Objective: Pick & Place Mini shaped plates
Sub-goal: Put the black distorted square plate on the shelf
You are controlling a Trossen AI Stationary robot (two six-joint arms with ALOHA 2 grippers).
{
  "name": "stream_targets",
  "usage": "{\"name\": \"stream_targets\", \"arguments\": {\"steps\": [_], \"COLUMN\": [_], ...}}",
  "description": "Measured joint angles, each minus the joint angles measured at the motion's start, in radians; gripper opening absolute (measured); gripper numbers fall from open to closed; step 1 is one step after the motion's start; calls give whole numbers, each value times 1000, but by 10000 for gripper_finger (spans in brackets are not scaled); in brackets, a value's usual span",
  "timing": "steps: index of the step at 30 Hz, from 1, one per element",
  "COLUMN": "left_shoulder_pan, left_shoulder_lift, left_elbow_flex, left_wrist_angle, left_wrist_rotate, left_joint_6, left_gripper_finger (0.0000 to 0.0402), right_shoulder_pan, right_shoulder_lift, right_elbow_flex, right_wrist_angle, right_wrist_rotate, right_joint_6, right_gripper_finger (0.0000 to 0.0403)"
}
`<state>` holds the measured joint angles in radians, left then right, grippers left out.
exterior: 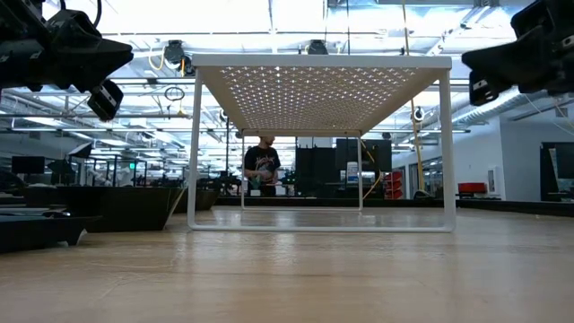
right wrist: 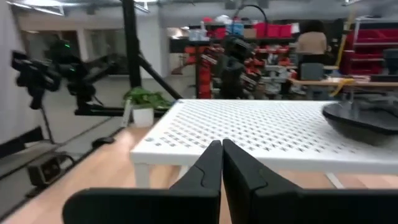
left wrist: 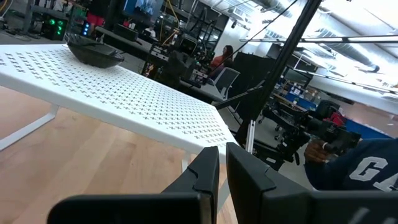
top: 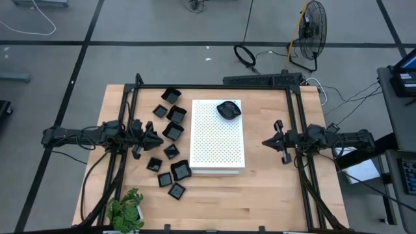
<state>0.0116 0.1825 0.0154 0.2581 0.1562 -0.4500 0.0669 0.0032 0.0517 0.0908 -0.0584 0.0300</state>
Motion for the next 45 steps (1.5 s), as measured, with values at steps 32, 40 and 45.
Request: {"name": "stream_targets", "arguments": {"steps": [32,40,45], "left_shoulder_pan": [0,0,0], "left_shoulder_lift": [0,0,0], "left_elbow_flex": [0,0,0], "left_wrist_angle": [0,0,0], "left_wrist_rotate": [0,0,0], "left_joint_6": [0,0,0], "left_gripper_finger": [31,31,31], "right_shoulder_pan": [7,7,7], "right_shoulder_lift": [22,22,22], "right_elbow_flex": [-2,-2,-2], "right_wrist_angle": [-40,-38,-37], "right_wrist_rotate": [83,83,84], "right_joint_6": [-46,-42,-42], "right_gripper_finger": [0,0,0]}}
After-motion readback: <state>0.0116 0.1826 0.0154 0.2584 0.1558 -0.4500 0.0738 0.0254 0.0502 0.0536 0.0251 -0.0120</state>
